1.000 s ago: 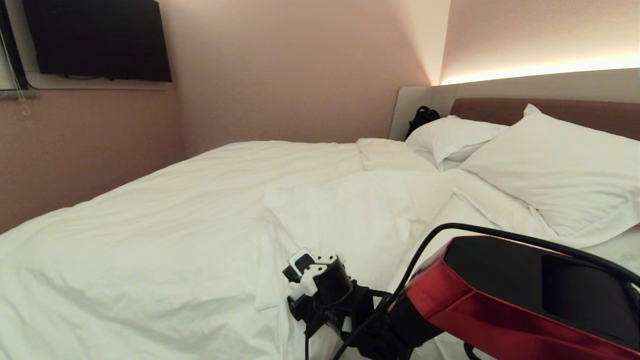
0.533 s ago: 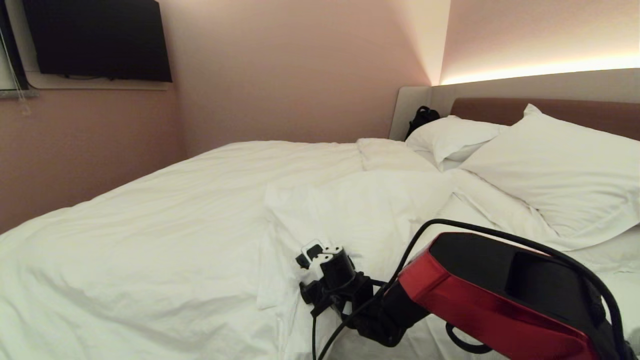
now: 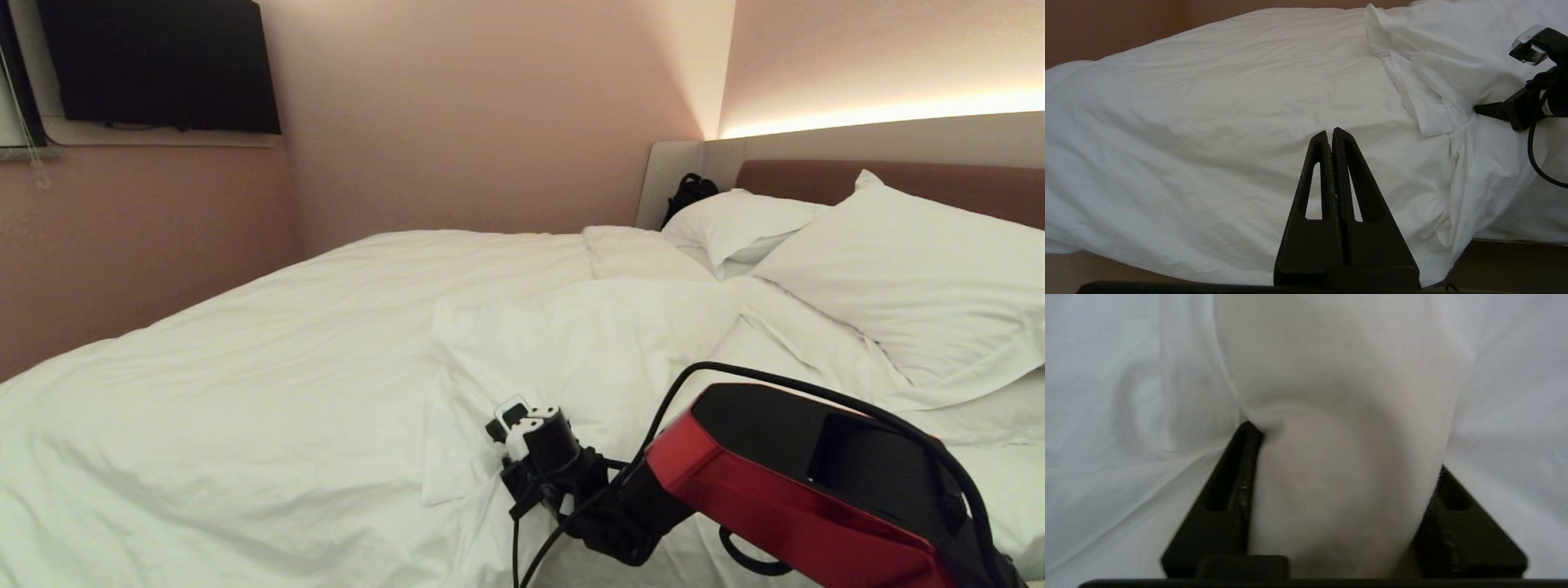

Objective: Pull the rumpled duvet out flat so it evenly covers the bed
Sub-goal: Hold the folded corner of the quilt, then flatten the corners of the folded blanket

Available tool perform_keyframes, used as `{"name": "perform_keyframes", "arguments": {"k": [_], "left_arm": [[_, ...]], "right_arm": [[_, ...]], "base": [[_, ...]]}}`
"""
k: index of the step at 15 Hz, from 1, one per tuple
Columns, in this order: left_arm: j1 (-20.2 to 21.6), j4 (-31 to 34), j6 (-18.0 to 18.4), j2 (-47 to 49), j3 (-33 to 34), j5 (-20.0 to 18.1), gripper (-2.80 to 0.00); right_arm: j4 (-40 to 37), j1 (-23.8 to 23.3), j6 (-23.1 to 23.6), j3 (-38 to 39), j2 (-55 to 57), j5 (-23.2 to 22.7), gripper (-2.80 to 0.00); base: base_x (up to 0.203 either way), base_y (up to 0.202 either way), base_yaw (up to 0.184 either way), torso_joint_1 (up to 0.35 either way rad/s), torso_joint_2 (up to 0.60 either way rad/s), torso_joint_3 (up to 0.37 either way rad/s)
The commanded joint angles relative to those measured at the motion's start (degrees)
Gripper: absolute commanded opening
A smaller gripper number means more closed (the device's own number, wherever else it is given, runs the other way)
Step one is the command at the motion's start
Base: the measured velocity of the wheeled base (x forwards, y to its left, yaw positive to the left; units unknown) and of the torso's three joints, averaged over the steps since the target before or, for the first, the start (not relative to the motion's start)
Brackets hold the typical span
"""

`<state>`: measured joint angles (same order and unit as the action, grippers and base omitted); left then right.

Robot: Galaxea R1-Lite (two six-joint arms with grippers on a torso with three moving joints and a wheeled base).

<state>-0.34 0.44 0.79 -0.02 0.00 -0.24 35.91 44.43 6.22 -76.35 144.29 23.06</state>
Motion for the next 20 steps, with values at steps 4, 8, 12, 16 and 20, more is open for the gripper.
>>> {"name": "perform_keyframes", "arguments": {"k": [4, 8, 12, 16, 20], "left_arm": [[-0.02, 0.0, 0.0, 0.02, 0.0, -0.02, -2.8], [-0.02, 0.0, 0.0, 0.02, 0.0, -0.02, -2.8], [-0.02, 0.0, 0.0, 0.02, 0.0, -0.02, -2.8], [-0.02, 0.0, 0.0, 0.02, 0.0, -0.02, -2.8], [-0.02, 0.0, 0.0, 0.02, 0.0, -0.05, -2.8]], "right_arm": [[-0.14, 0.04, -0.06, -0.2, -0.16, 0.14, -2.8], [-0.07, 0.04, -0.23, 1.94, -3.11, 1.75, -2.8], [0.71, 0.15, -0.73, 12.53, -11.42, 2.8, -2.8], [4.78, 0.37, -1.3, 24.59, -17.54, 3.41, -2.8], [11.79, 0.48, -1.35, 32.61, -18.01, 4.32, -2.8]], "base": [[0.0, 0.0, 0.0, 0.0, 0.0, 0.0], [0.0, 0.0, 0.0, 0.0, 0.0, 0.0], [0.0, 0.0, 0.0, 0.0, 0.0, 0.0], [0.0, 0.0, 0.0, 0.0, 0.0, 0.0], [0.0, 0.0, 0.0, 0.0, 0.0, 0.0]]}}
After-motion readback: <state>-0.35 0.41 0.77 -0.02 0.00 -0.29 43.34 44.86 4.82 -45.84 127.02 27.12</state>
